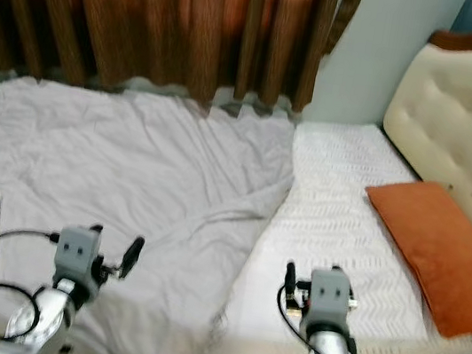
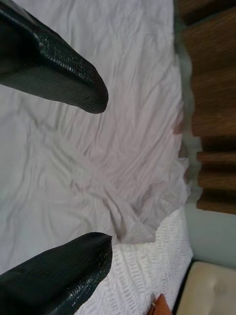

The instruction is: Clean up the room

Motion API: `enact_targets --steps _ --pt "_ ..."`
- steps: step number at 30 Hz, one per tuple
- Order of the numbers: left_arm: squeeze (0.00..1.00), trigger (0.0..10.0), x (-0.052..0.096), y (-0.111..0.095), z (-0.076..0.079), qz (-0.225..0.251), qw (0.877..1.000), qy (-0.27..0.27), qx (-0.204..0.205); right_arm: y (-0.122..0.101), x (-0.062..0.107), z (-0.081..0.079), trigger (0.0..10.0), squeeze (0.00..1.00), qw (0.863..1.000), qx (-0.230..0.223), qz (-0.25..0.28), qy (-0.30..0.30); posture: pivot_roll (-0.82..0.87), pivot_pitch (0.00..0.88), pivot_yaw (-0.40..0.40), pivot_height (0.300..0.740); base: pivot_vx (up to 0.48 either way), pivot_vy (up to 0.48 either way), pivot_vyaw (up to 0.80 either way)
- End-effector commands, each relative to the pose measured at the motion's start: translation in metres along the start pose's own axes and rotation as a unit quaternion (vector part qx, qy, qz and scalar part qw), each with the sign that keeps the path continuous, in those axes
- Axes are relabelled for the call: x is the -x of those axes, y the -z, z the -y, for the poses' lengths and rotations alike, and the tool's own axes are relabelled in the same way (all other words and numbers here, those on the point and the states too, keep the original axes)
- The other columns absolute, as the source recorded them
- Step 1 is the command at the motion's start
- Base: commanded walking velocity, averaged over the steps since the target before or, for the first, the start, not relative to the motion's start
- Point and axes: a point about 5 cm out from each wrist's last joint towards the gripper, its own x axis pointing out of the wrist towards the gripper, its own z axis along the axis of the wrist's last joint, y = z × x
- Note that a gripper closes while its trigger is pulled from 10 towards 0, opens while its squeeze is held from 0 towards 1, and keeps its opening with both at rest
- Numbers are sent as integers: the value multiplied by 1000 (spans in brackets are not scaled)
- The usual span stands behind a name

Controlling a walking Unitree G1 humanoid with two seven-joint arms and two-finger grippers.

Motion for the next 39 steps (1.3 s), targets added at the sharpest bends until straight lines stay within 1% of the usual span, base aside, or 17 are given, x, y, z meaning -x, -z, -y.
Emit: enact_targets --steps 1,6,10,12,13,15,17,18,20,22,27,29,32,35,37,38,39 --pt "0 10000 0 -3 -8 3 1000 -10 -6 -6 -4 -4 10000 0 1000 -7 11 -7 -9 0 -34 740 0 480 0" --pt "0 10000 1 -3 -14 2 1000 -12 -13 -7 -5 -5 10000 0 1000 -9 12 -9 -4 0 -34 740 0 480 0" --pt "0 10000 0 -3 -20 1 1000 -25 -7 -8 -7 -5 10000 0 1000 -15 16 -14 -4 0 -34 740 0 480 0" --pt "0 10000 0 -3 -22 3 999 -33 -3 -10 -7 -5 10000 0 999 -21 21 -17 3 0 -39 740 0 480 0" --pt "0 10000 3 -7 -22 15 999 -33 -5 -14 -5 -4 10000 0 999 -36 31 -18 8 0 -44 740 0 480 0" --pt "0 10000 11 -25 -15 50 999 -11 -8 -21 9 -1 10000 0 997 -54 54 -23 24 0 -56 740 0 480 0" --pt "0 10000 17 -34 -10 63 998 10 -8 -22 20 1 10000 0 996 -57 56 -27 27 0 -57 740 0 480 0" --pt "0 10000 17 -34 -10 63 998 10 -8 -22 20 1 10000 0 996 -57 56 -27 27 0 -57 740 0 480 0" --pt "0 10000 24 -35 -8 57 998 20 -3 -18 32 2 10000 0 997 -56 44 -34 36 0 -60 740 0 480 0" --pt "0 10000 27 -30 -11 43 999 12 6 -9 40 2 10000 0 997 -59 21 -44 37 0 -61 740 0 480 0" --pt "0 10000 24 -25 -13 34 999 -2 13 -4 38 2 10000 0 997 -59 14 -42 37 0 -60 740 0 480 0" --pt "0 10000 19 -28 -16 32 999 -7 15 -13 28 -3 10000 0 996 -65 25 -50 37 0 -57 740 0 480 0" --pt "0 10000 18 -29 -17 30 999 -8 15 -15 26 -5 10000 0 996 -64 29 -55 37 0 -57 740 0 480 0" --pt "0 10000 18 -26 -19 21 1000 -12 12 -21 18 -5 10000 0 996 -62 36 -60 37 0 -54 740 0 480 0" --pt "0 10000 20 -25 -19 25 999 -29 -13 -23 15 -8 10000 0 995 -65 38 -70 35 0 -56 740 0 480 0" --pt "0 10000 20 -25 -19 25 999 -29 -13 -23 15 -8 10000 0 995 -65 38 -70 35 0 -56 740 0 480 0" --pt "0 10000 21 -24 -20 21 998 -40 -32 -24 14 -10 10000 0 994 -66 37 -76 36 0 -57 740 0 0 0"
